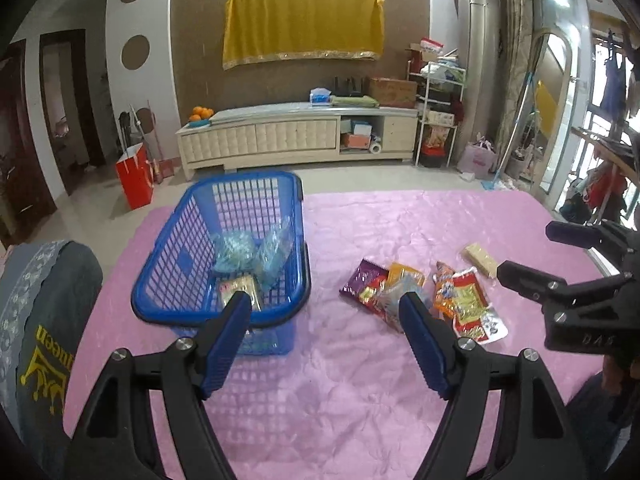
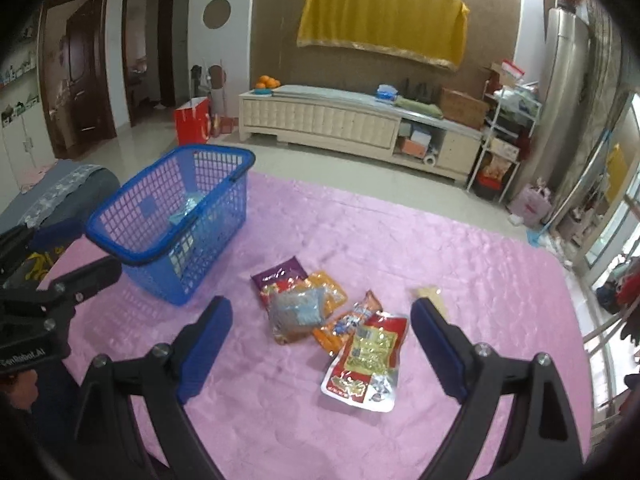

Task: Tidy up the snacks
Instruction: 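Withdraw both tools from the basket toward the remaining snacks, then grasp the clear bag of round cookies with the right tool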

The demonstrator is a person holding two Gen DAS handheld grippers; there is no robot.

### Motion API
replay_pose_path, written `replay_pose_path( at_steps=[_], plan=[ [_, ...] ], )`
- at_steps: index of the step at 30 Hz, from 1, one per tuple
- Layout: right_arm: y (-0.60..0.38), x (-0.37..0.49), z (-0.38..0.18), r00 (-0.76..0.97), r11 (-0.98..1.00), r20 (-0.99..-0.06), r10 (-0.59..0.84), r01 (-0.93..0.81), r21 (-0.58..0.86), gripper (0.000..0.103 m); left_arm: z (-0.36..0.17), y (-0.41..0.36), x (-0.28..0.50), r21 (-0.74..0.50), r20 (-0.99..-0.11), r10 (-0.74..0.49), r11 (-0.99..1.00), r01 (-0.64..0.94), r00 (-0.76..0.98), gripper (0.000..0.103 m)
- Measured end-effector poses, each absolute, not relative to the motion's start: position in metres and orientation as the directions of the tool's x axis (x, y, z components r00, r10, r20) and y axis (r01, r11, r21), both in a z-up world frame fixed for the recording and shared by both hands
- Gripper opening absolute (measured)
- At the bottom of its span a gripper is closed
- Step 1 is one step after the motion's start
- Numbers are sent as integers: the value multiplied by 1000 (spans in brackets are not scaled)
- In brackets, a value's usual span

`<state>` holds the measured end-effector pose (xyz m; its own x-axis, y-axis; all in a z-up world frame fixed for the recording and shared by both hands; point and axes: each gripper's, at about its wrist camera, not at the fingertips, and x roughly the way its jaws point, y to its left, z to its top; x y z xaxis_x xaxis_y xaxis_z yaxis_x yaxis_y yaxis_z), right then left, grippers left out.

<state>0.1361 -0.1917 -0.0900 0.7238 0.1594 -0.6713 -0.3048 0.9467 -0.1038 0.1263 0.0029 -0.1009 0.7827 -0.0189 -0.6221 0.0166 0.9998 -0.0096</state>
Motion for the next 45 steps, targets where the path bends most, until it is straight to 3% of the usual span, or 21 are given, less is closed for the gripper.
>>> replay_pose_path(
  at_steps=[9, 20, 31, 42, 45],
  plan=[
    [-197, 152, -132, 654, 924, -726, 211, -376, -71, 93, -145, 8, 137, -89, -718, -20, 994, -63, 696, 74],
    [-174, 189, -173, 535, 840, -806, 255, -535, -89, 93, -170, -6, 141, -95, -735, -6, 991, -94, 678, 74],
    [-155, 241, -225, 421, 804, -886, 196, -587, -101, 92, -198, -6, 156, -100, -779, -6, 989, -114, 627, 75],
    [-162, 237, -238, 389, 788, -895, 219, -612, -72, 63, -199, -3, 152, -113, -786, -18, 987, -114, 618, 75],
    [-174, 222, -228, 432, 803, -870, 240, -592, -72, 61, -194, -8, 148, -113, -780, -31, 989, -92, 624, 75]
  ],
)
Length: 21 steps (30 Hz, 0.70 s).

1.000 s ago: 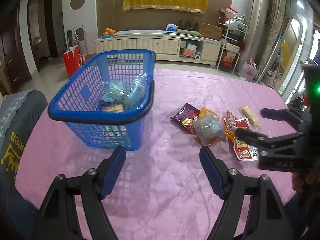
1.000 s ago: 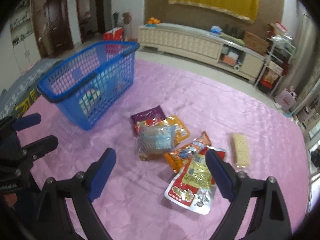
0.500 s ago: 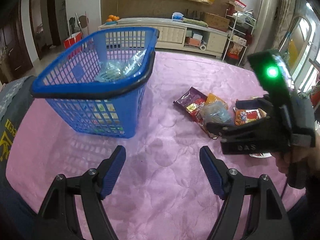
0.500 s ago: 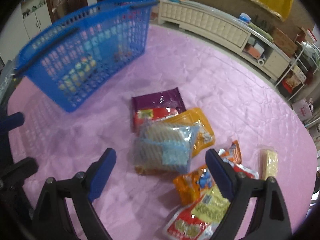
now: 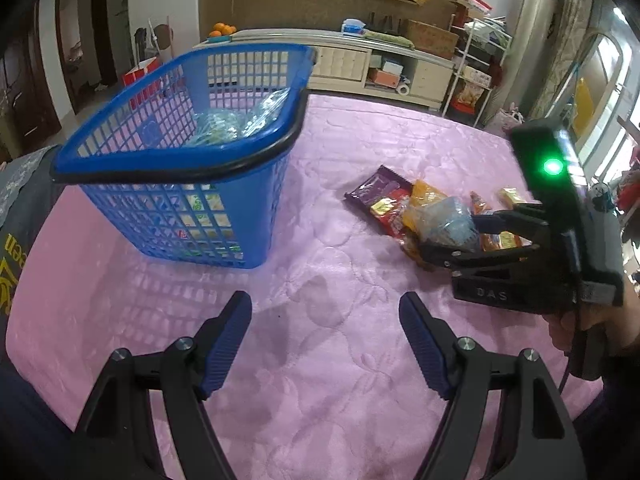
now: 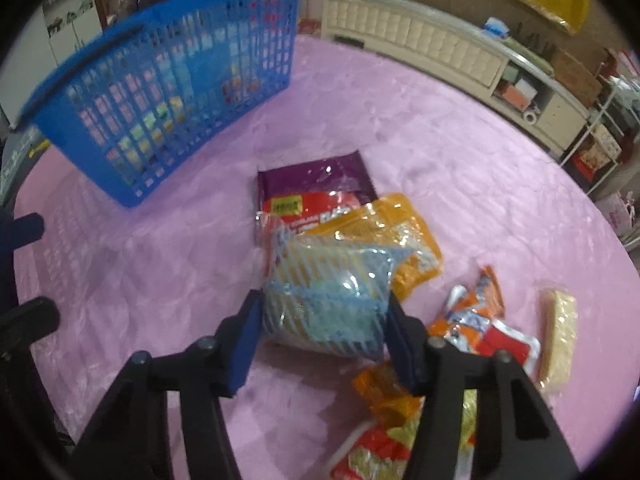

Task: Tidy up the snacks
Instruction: 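Grasp the clear bag of round cookies with the right tool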

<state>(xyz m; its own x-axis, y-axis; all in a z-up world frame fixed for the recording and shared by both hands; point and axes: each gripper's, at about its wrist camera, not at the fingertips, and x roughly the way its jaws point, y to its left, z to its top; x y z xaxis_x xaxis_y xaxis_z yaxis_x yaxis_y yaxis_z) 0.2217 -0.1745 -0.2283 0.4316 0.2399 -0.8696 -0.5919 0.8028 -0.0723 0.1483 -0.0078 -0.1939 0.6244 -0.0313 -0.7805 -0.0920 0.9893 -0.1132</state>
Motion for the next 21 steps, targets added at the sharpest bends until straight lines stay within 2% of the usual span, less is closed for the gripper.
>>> replay_pose_path(
  at_steps=[8, 14, 21],
  plan=[
    [-222, 174, -162, 590, 873, -763, 264, -483, -72, 61, -166, -24, 146, -141, -744, -94, 990, -18, 661, 74],
    [-253, 154, -132, 627, 914, -746, 225, -401, -61, 61, -155, -45, 152, -159, -745, -156, 986, 55, 649, 74],
    [-285, 143, -128, 635, 951, -752, 175, -306, -37, 61, -157, -80, 173, -189, -774, -245, 970, 156, 585, 75]
  ],
)
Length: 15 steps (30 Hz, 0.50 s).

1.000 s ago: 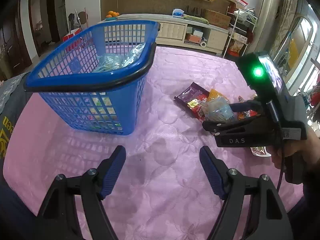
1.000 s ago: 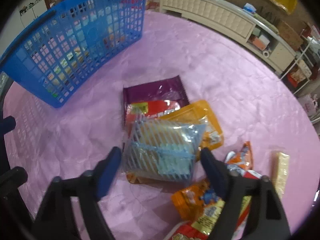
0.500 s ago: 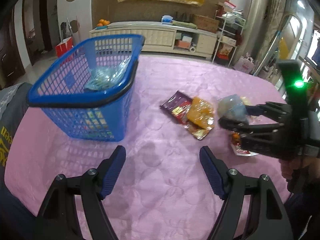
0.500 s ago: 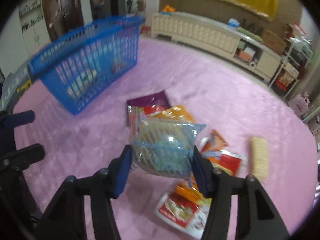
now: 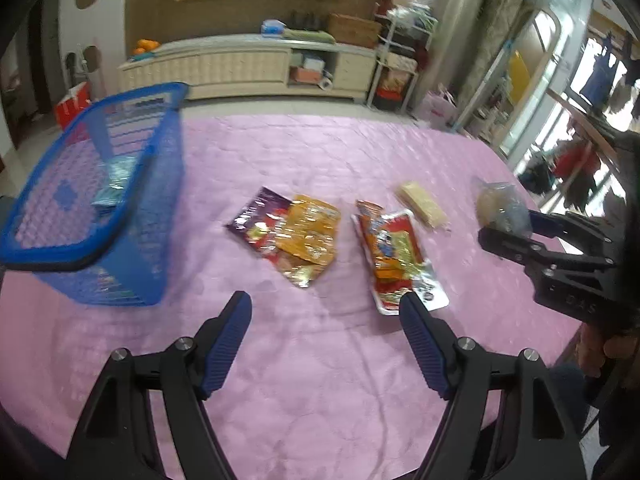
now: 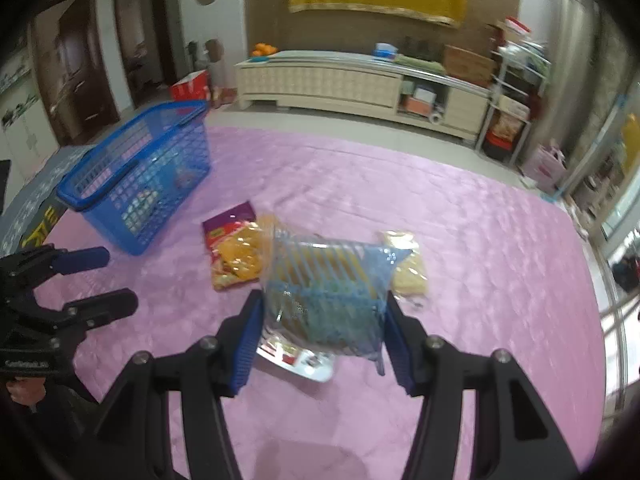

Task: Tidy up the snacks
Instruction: 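Grasp the clear bag of round cookies with the right tool, then grasp the orange cow-printed snack stick with the left tool while the right holds the cookie bag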

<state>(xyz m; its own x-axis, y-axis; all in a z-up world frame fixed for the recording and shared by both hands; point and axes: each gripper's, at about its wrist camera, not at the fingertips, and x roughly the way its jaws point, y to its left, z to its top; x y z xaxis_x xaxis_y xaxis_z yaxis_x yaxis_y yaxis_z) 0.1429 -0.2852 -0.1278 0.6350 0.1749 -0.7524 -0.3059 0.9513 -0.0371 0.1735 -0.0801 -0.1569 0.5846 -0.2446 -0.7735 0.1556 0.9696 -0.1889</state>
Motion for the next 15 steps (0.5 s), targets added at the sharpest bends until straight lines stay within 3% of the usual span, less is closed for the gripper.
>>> replay_pose_path(
  at_steps=[15],
  plan=[
    [-349, 165, -163, 617, 989, -776, 128, -136, 55, 61, -187, -154, 251, -147, -838, -265, 951, 271, 477, 74]
  ],
)
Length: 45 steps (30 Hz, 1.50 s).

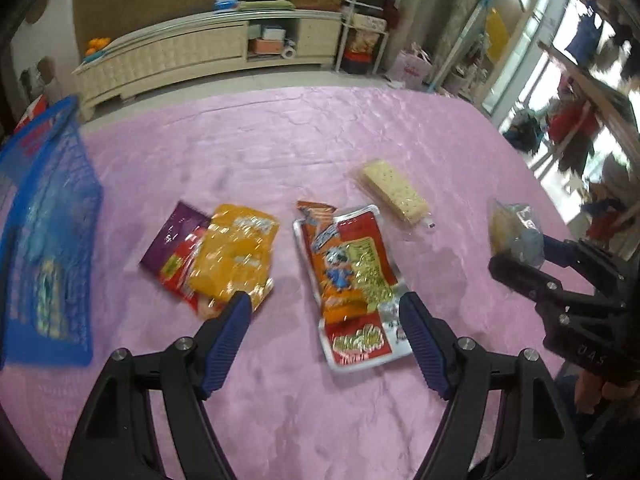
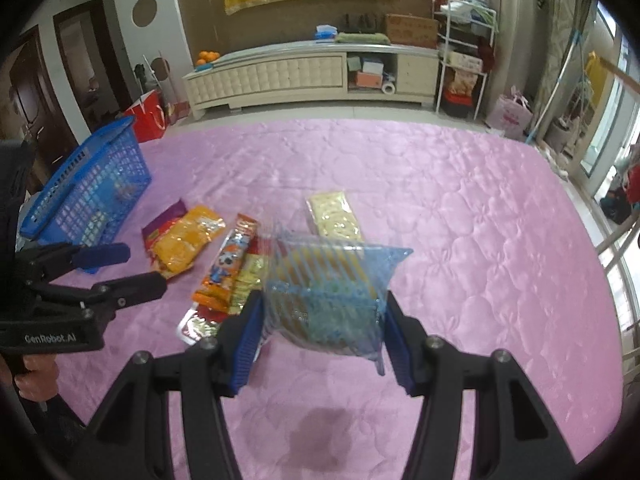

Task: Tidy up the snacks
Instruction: 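Grasp the orange cow-printed snack stick with the left tool while the right holds the cookie bag, then carry both held snacks toward the blue basket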

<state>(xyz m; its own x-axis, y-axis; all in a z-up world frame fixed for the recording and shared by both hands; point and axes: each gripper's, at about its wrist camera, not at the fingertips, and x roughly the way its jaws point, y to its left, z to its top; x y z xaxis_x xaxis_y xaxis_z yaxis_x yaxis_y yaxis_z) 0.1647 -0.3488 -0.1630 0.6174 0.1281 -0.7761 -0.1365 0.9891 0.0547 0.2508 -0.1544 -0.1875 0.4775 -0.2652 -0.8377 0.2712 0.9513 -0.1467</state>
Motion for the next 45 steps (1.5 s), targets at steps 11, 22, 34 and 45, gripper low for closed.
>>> replay_pose_path(
  at_steps=[11, 22, 34, 45],
  plan=[
    [-352, 183, -193, 591, 990, -794, 142, -106, 97, 61, -228, -189, 300, -41, -909, -160, 953, 299, 384, 54],
    [-351, 185, -204, 574, 988, -805, 151, -101, 114, 61, -241, -203, 305, 18, -923, -135, 920, 392, 360, 18],
    [-328, 173, -173, 598, 987, -786, 157, -114, 111, 61, -180, -169, 239, -5, -854, -203, 924, 382, 480, 14],
    [-271, 143, -122, 652, 980, -737, 179, -186, 73, 61, -124, -103, 194, -39, -783, -227, 947, 319, 579, 14]
  ],
)
